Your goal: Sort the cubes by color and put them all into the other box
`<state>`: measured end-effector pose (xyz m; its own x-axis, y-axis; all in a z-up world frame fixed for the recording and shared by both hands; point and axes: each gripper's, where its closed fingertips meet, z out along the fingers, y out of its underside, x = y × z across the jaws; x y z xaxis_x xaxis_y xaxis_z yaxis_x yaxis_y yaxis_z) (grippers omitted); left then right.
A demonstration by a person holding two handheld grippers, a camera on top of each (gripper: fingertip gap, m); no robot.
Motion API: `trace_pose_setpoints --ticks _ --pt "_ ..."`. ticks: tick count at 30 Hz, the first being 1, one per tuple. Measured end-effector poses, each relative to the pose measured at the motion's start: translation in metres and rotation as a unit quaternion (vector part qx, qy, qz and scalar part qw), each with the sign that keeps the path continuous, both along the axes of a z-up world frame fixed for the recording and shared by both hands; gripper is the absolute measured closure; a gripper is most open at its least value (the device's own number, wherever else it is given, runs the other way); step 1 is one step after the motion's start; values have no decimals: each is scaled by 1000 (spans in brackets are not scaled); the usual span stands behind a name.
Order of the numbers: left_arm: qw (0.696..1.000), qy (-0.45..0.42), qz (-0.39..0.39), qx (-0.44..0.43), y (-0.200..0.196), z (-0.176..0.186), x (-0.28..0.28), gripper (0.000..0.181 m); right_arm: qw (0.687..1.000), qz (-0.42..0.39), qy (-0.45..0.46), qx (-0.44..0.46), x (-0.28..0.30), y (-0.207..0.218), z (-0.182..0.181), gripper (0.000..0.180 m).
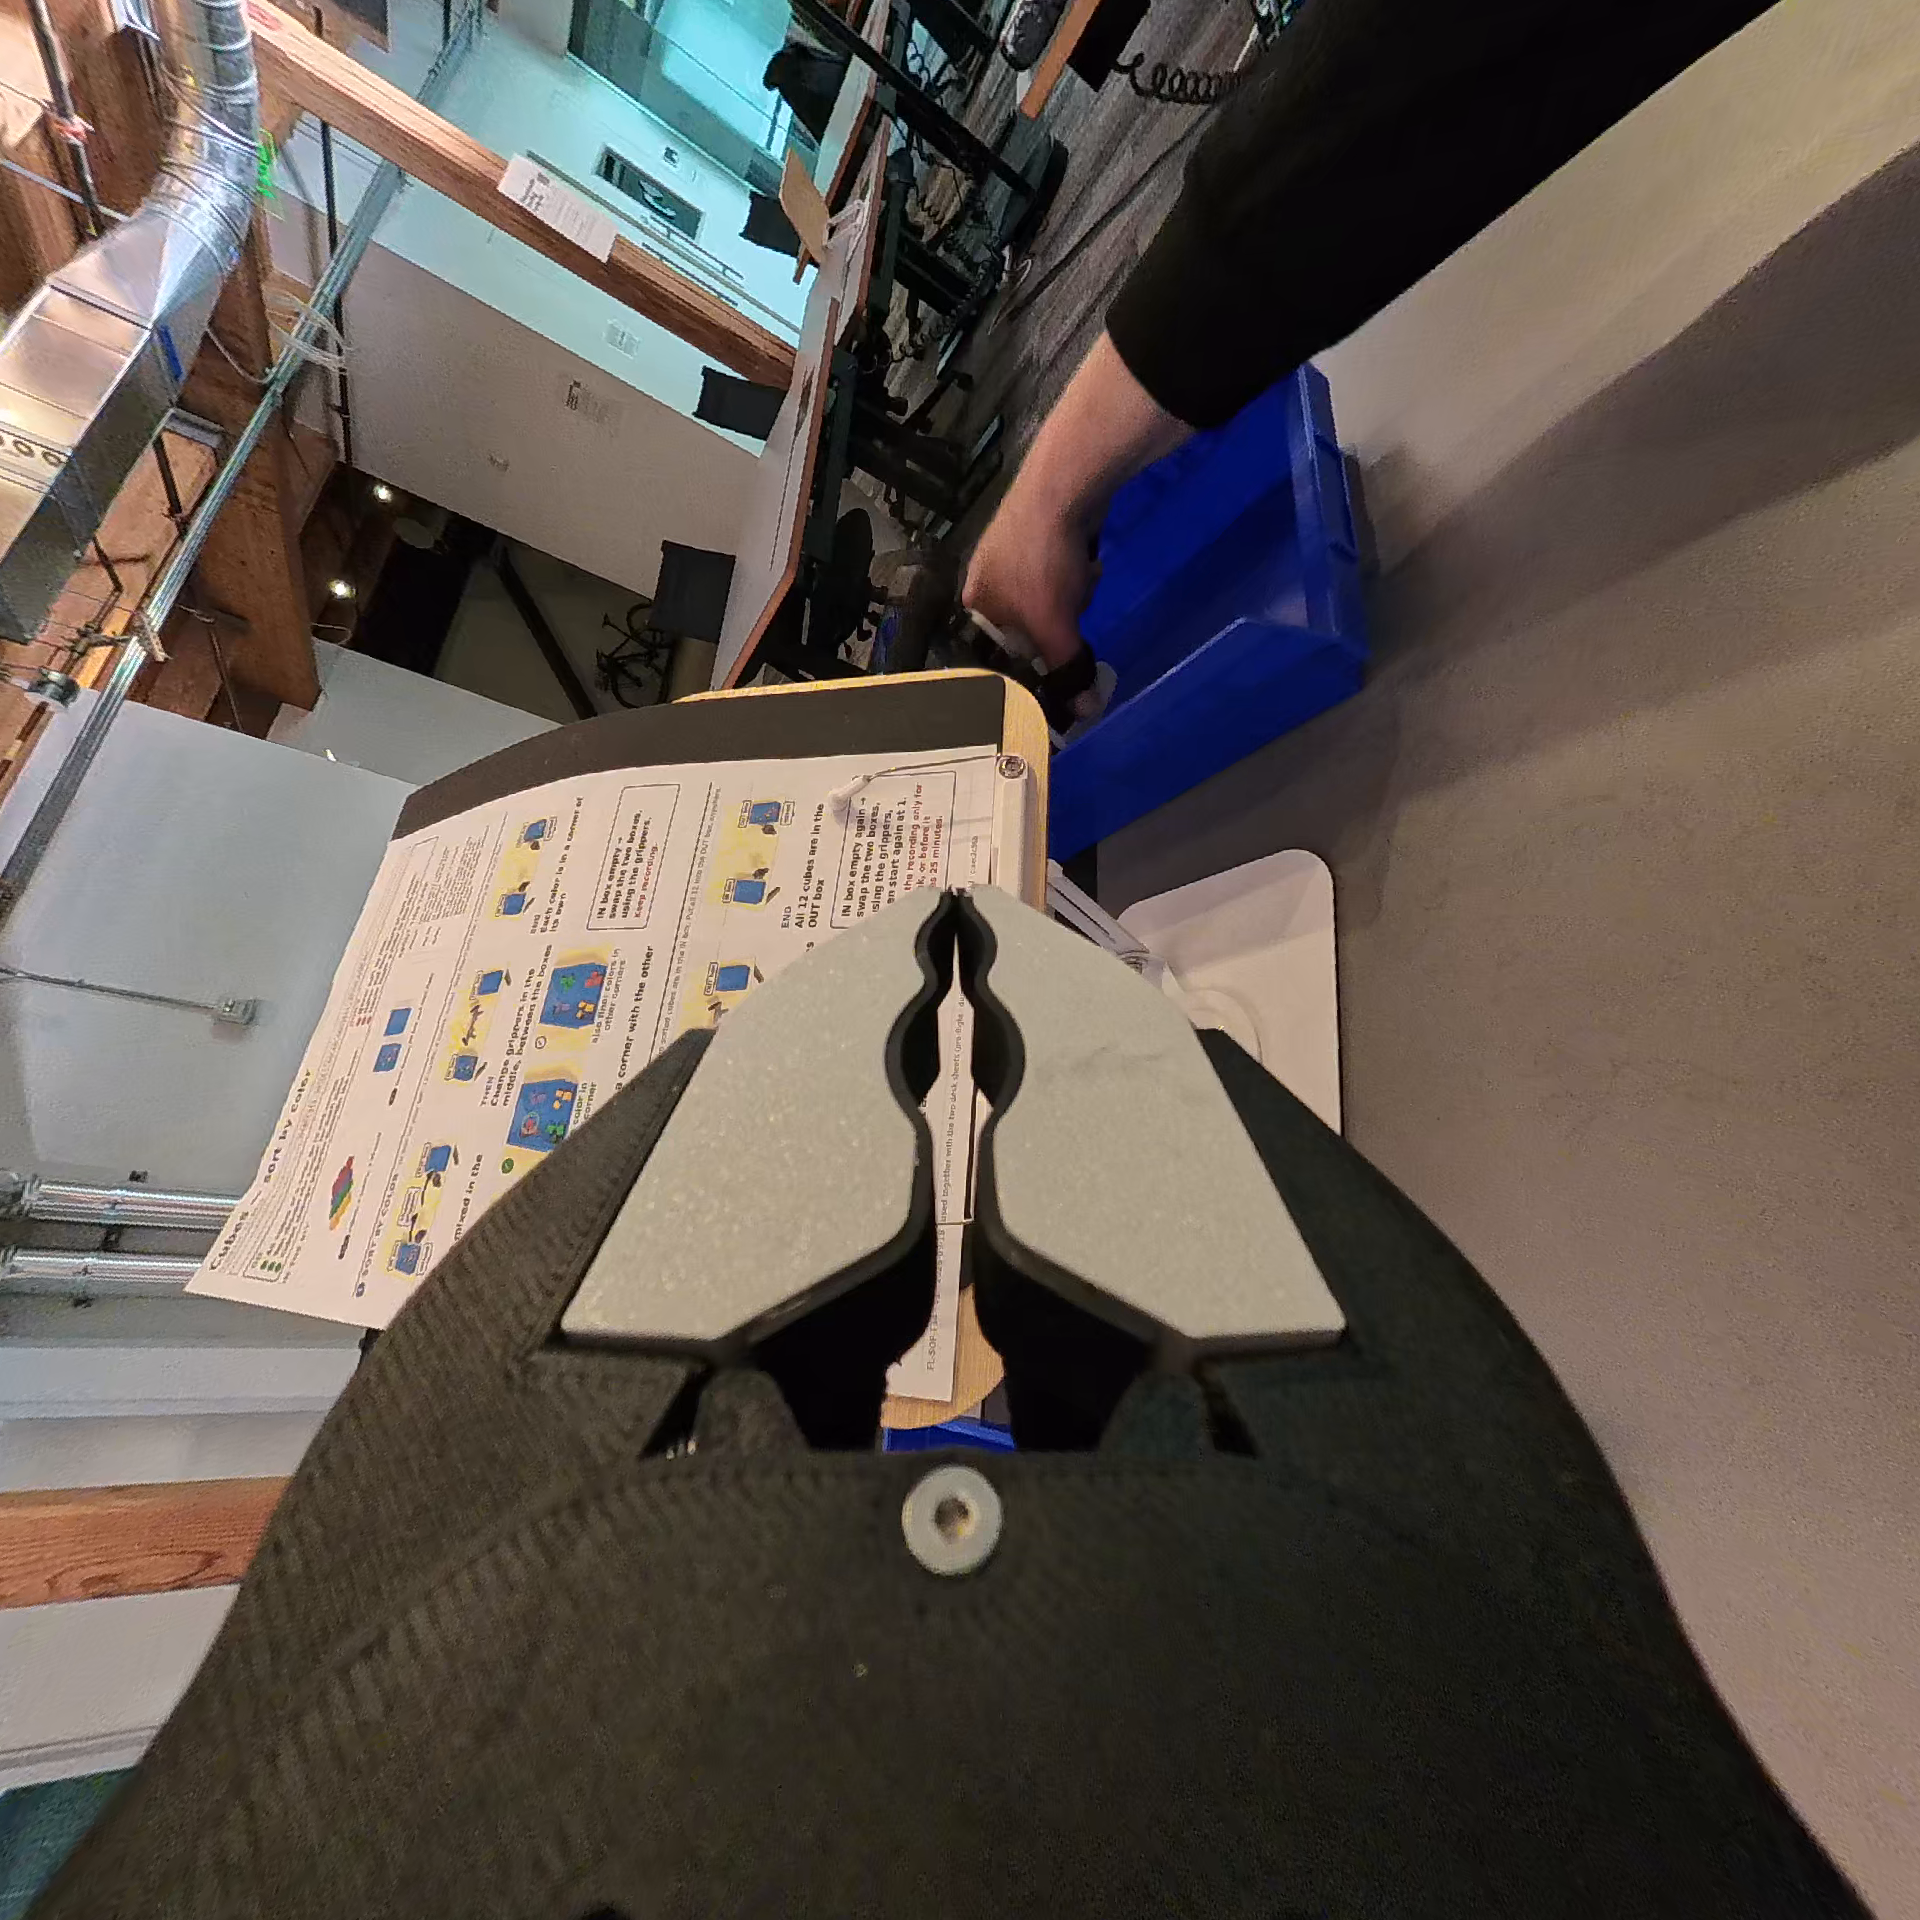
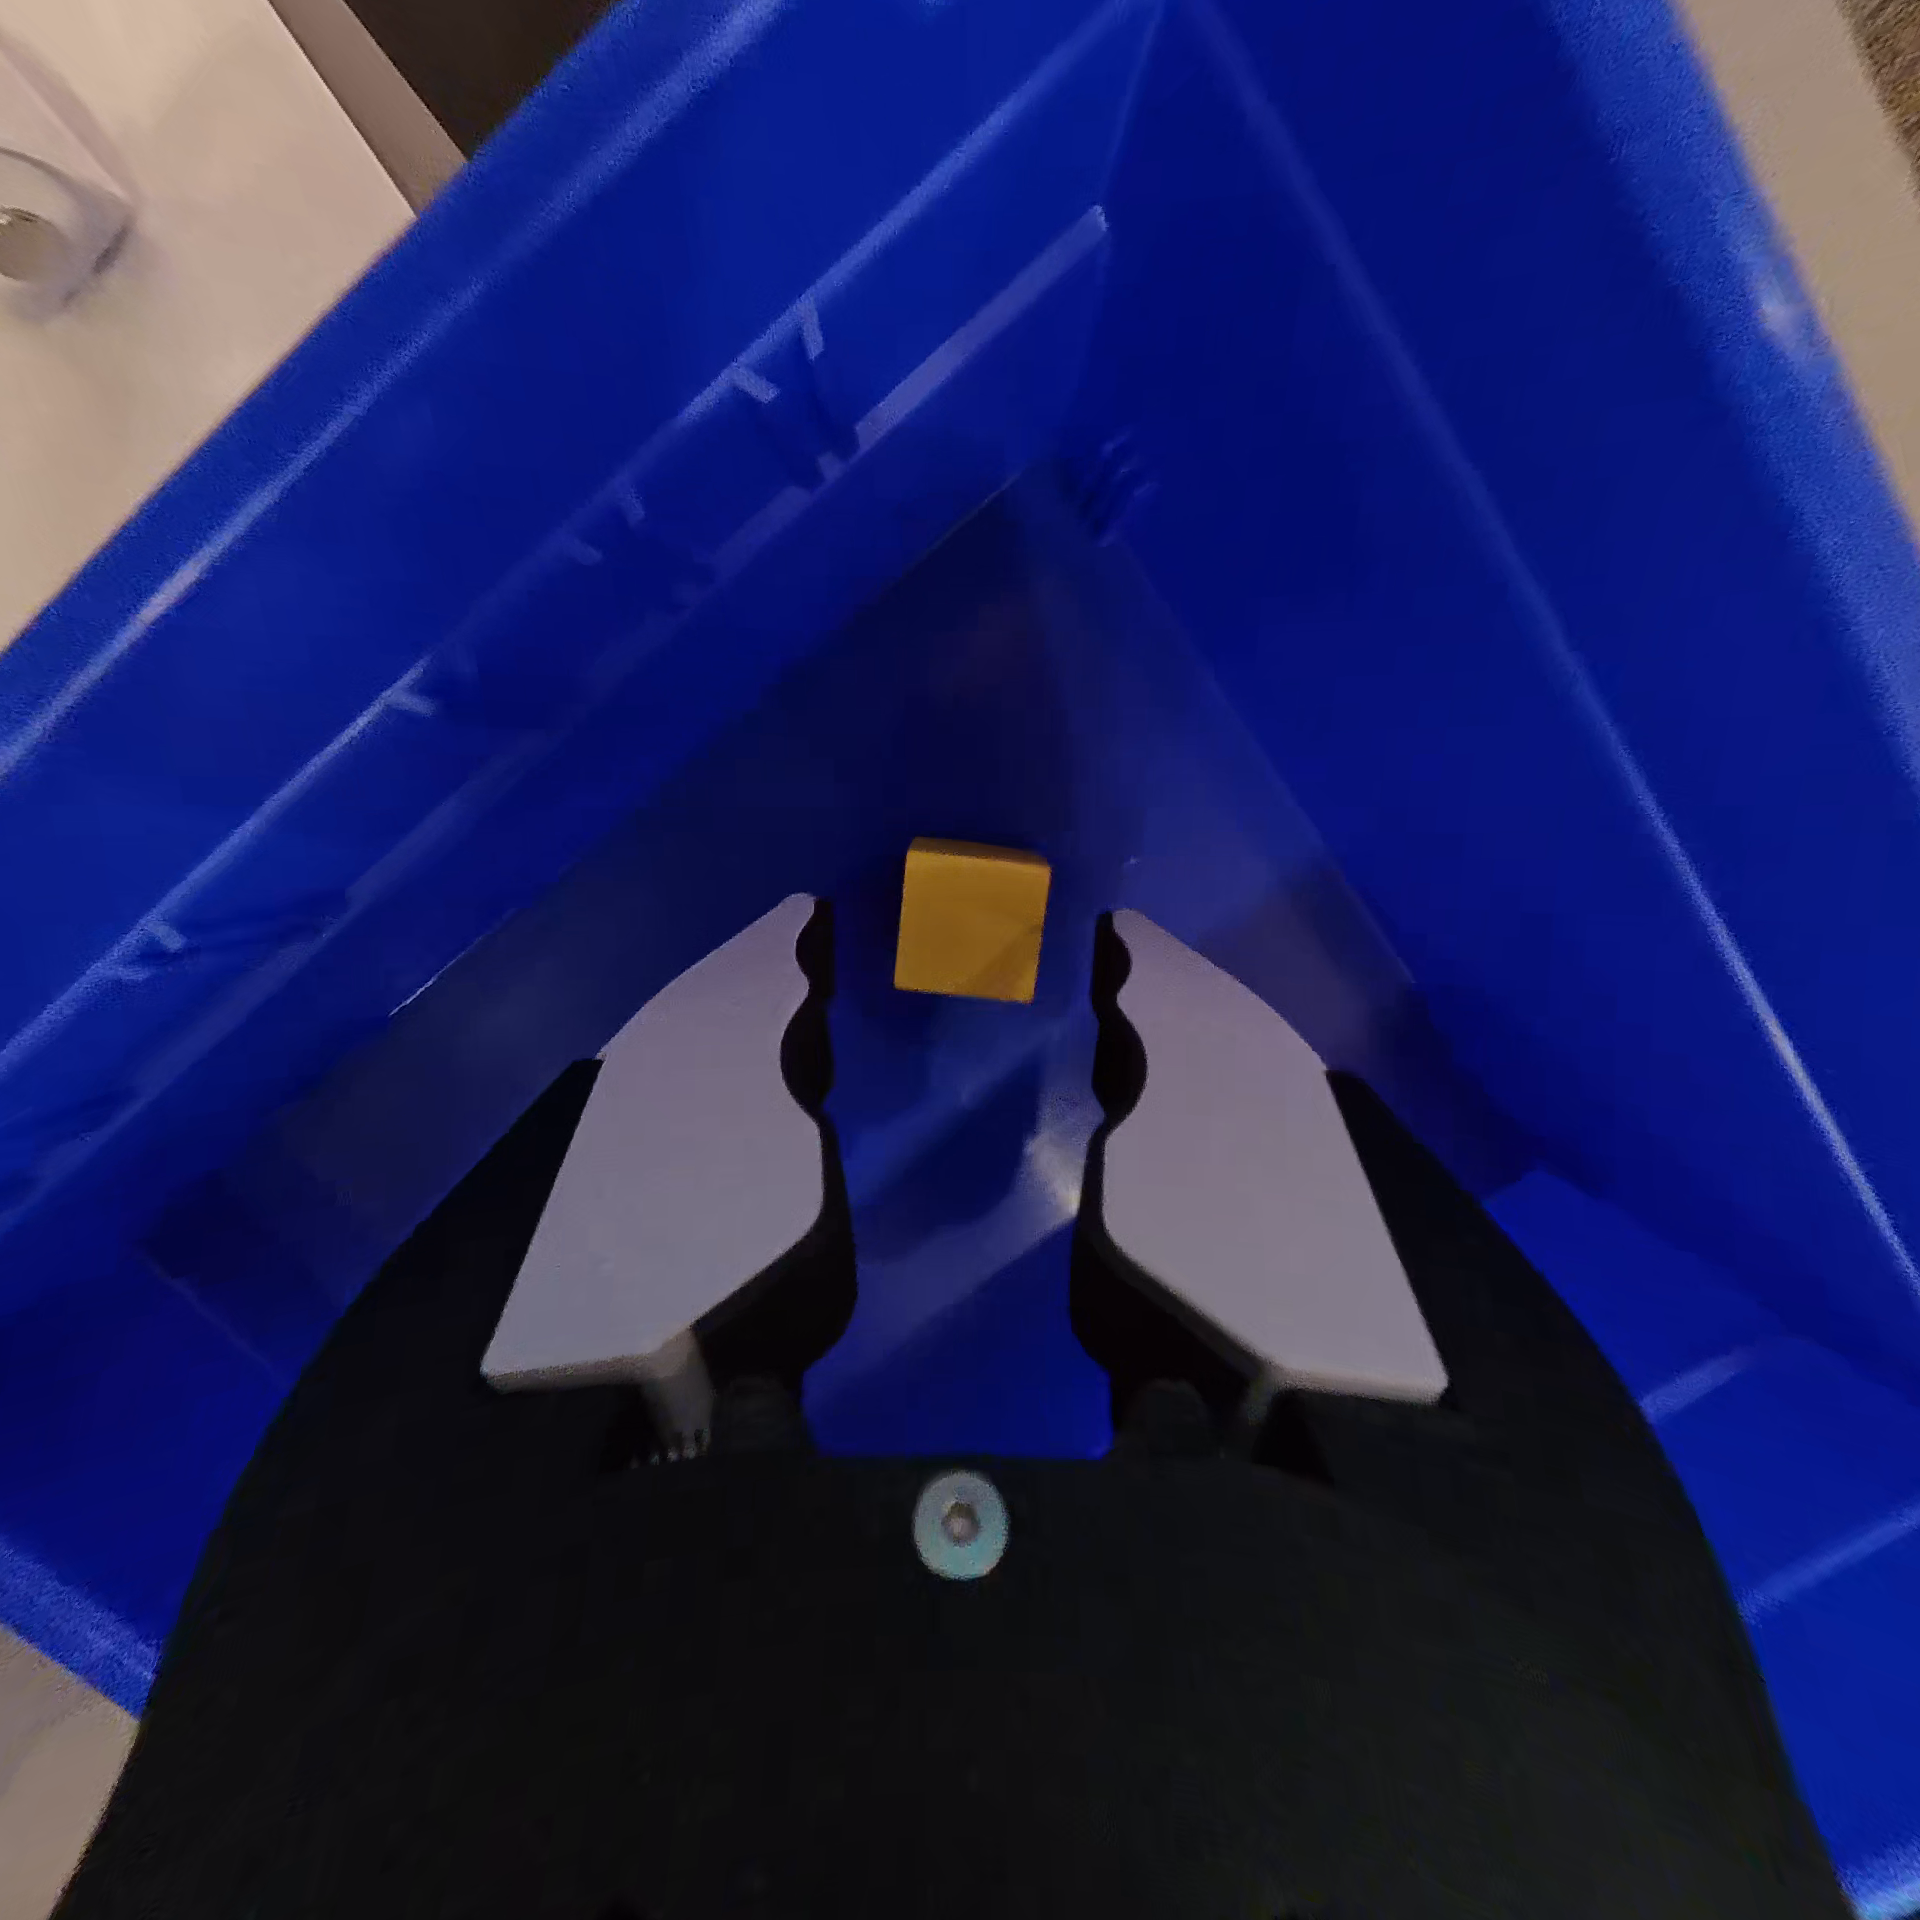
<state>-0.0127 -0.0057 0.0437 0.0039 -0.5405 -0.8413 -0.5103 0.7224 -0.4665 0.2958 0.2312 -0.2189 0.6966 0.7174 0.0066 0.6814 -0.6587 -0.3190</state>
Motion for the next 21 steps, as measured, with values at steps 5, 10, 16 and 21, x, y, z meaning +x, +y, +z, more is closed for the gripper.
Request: trace_pose_setpoints --ticks 5,10,16,21 --pt "1000 -2 2 -1 1 1 -2 181 998 -47 25 -15 11 -14 14 134" --pt "1000 3 2 2 -1 -1 1 181 998 -61 31 -11 9 -16 9 128" --pt "1000 10 1 4 -2 -3 4 181 999 -41 10 2 0 -8 -2 133" --pt "1000 9 3 2 0 -3 2 181 1000 -9 26 6 -2 -4 -4 152"
